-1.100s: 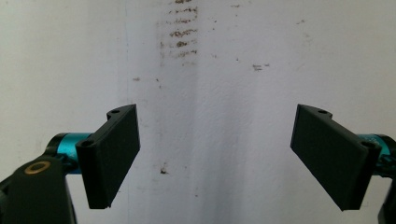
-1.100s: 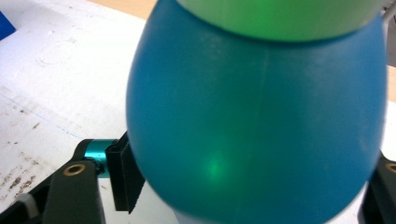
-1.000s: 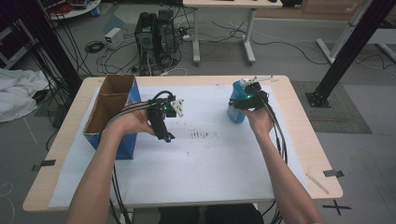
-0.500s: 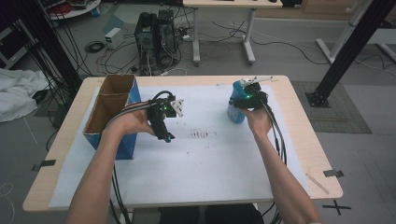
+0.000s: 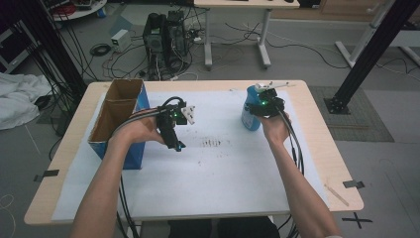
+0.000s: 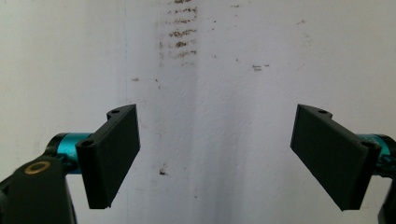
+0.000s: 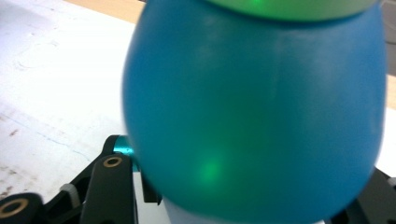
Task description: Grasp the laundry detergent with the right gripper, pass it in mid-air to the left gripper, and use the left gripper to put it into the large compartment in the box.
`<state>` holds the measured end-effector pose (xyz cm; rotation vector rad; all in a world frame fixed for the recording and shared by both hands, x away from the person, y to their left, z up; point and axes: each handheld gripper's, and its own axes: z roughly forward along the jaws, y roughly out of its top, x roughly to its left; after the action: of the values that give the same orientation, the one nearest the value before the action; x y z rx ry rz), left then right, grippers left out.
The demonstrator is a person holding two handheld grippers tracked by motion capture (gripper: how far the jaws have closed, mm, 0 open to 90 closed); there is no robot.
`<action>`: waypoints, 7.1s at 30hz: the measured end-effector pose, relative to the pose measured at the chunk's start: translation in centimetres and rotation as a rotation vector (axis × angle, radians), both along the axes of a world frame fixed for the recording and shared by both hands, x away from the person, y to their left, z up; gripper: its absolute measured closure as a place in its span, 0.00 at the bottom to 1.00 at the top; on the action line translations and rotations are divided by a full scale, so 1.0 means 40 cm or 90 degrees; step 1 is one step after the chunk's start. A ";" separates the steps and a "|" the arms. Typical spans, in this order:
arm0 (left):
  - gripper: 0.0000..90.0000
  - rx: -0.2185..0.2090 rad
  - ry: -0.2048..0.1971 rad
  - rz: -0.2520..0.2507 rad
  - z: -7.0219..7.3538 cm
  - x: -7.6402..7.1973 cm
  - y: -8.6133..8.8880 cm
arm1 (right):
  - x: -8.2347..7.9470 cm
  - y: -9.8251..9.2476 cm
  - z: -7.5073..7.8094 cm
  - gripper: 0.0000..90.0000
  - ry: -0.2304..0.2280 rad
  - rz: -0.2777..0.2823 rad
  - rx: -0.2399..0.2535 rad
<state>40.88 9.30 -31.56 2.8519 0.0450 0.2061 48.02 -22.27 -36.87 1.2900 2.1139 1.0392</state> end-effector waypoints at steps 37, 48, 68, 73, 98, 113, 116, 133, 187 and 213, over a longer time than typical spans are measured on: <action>0.18 -0.025 -0.007 0.011 0.033 -0.011 0.008 | -0.054 -0.003 0.075 0.50 -0.024 0.157 -0.016; 0.18 -0.031 -0.006 -0.005 0.119 -0.029 -0.001 | -0.128 0.009 0.150 0.50 -0.039 0.333 -0.013; 0.18 -0.049 0.026 -0.044 0.269 -0.062 -0.089 | -0.222 0.113 0.155 0.50 -0.011 0.590 -0.033; 0.18 -0.037 0.032 -0.040 0.277 -0.066 -0.128 | -0.229 0.130 0.150 0.50 -0.014 0.644 -0.044; 0.18 -0.050 0.060 -0.035 0.223 -0.054 -0.209 | -0.235 0.182 0.147 0.50 -0.027 0.686 -0.037; 0.23 -0.061 0.065 -0.031 0.219 -0.054 -0.204 | -0.234 0.177 0.147 0.50 -0.019 0.677 -0.037; 0.25 -0.062 0.065 -0.032 0.217 -0.054 -0.207 | -0.236 0.178 0.148 0.50 -0.013 0.673 -0.033; 0.34 -0.067 0.077 -0.024 0.208 -0.047 -0.207 | -0.229 0.185 0.139 0.50 -0.027 0.689 -0.036; 0.41 -0.070 0.082 -0.030 0.204 -0.049 -0.209 | -0.237 0.181 0.126 0.48 -0.015 0.706 0.002; 0.41 -0.068 0.078 -0.024 0.197 -0.050 -0.200 | -0.244 0.181 0.114 0.36 -0.001 0.691 0.000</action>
<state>38.87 1.28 -23.67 2.7520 0.0257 0.0207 38.27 -15.04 -32.32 0.0149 2.8219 1.3828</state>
